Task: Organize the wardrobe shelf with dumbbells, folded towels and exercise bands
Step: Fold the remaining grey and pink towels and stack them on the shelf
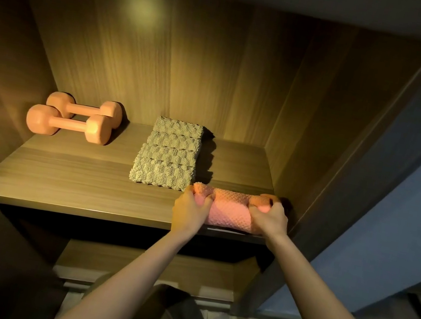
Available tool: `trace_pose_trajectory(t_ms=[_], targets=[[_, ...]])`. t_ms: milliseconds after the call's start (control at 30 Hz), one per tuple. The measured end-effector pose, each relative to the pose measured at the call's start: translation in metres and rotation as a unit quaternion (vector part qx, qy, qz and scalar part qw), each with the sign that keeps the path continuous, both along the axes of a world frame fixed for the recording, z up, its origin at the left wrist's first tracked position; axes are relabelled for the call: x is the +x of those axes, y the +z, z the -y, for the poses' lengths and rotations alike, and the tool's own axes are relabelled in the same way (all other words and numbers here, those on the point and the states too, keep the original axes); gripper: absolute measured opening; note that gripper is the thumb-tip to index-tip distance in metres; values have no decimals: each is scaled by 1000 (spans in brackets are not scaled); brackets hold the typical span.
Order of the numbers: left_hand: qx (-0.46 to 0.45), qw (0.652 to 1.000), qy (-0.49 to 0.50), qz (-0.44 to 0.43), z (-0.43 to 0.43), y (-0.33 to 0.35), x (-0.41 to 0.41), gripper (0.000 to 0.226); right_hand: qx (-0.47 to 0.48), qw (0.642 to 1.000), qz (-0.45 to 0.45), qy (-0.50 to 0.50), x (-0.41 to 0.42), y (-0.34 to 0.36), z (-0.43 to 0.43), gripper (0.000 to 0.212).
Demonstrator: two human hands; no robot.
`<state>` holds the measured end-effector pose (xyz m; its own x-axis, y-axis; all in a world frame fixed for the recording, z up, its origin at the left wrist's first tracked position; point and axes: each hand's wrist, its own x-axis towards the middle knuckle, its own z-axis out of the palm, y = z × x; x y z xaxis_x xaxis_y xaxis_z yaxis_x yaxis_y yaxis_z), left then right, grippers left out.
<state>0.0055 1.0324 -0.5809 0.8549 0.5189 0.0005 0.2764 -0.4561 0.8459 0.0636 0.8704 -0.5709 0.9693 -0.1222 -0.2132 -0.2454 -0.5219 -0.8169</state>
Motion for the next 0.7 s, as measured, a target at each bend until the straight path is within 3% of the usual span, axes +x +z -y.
trace_pose_trajectory(t_ms=[200, 300, 533, 700], targets=[[-12, 1000, 20, -14, -24, 1, -10, 52, 92, 996, -19, 2, -16, -4, -13, 71], [-36, 999, 39, -9, -47, -1, -22, 57, 125, 992, -9, 10, -27, -5, -37, 56], [-48, 994, 98, -19, -104, 3, -46, 76, 91, 994, 43, 48, -47, -8, -98, 51], [-29, 992, 118, 40, -128, 4, -56, 60, 46, 993, 82, 74, -53, -7, -126, 53]])
